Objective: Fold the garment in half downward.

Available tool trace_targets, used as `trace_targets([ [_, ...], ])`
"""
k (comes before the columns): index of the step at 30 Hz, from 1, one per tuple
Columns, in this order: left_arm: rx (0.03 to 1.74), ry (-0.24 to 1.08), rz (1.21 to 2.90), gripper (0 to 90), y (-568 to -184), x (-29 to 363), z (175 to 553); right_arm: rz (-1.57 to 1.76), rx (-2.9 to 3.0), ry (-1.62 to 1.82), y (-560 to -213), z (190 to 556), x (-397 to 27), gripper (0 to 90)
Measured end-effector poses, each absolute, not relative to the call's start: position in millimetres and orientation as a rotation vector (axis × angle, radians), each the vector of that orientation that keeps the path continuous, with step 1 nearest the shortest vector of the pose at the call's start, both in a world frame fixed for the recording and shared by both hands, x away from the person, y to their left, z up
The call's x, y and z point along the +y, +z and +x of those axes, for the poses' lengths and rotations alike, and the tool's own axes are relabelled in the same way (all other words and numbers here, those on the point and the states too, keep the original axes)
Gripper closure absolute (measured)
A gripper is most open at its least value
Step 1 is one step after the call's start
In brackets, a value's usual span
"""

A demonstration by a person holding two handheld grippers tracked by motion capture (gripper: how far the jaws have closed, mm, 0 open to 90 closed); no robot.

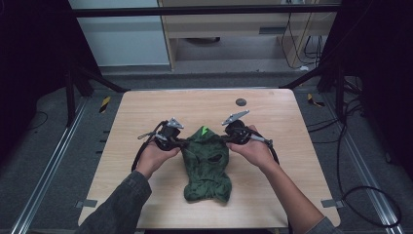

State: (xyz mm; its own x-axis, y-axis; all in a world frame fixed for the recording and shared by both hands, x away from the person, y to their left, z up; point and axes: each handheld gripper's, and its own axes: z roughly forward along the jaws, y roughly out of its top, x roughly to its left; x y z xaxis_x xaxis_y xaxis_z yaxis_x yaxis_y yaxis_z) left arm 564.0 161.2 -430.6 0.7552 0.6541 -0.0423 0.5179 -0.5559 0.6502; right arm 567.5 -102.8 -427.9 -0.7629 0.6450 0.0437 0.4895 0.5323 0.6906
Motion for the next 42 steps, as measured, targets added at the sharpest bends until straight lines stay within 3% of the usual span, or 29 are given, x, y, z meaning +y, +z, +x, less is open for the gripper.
trace_targets([
  [42, 0.863, 0.352, 2.286, 82.7, -404.0, 154.6, 576.2, 0.916, 2.501, 1.029, -396.2, 577.7, -103.2, 84.5],
])
